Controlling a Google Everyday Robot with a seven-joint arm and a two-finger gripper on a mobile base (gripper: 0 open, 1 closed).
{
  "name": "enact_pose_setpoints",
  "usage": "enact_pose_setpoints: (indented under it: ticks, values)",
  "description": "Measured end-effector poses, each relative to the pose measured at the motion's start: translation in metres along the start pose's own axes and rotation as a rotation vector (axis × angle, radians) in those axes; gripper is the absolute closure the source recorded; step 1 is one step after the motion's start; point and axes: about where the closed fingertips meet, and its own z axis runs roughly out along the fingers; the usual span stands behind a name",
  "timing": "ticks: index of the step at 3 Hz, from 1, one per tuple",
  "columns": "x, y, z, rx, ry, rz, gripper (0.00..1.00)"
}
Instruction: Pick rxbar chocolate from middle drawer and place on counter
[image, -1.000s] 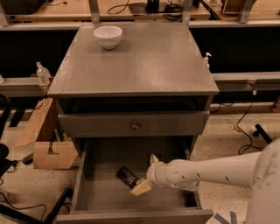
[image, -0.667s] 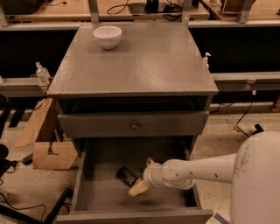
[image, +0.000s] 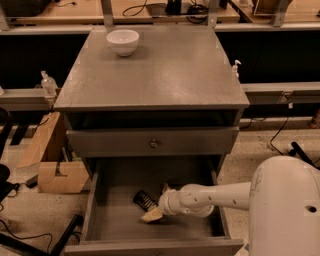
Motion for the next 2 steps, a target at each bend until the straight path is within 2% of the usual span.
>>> enact_pose_setpoints:
  ticks: [1, 2]
  values:
    - [-0.004, 0.0021, 0.0011, -0.007, -0.002, 0.008, 0.46]
    - [-0.0073, 0.0023, -0.0024, -0.007, -0.002, 0.008, 0.69]
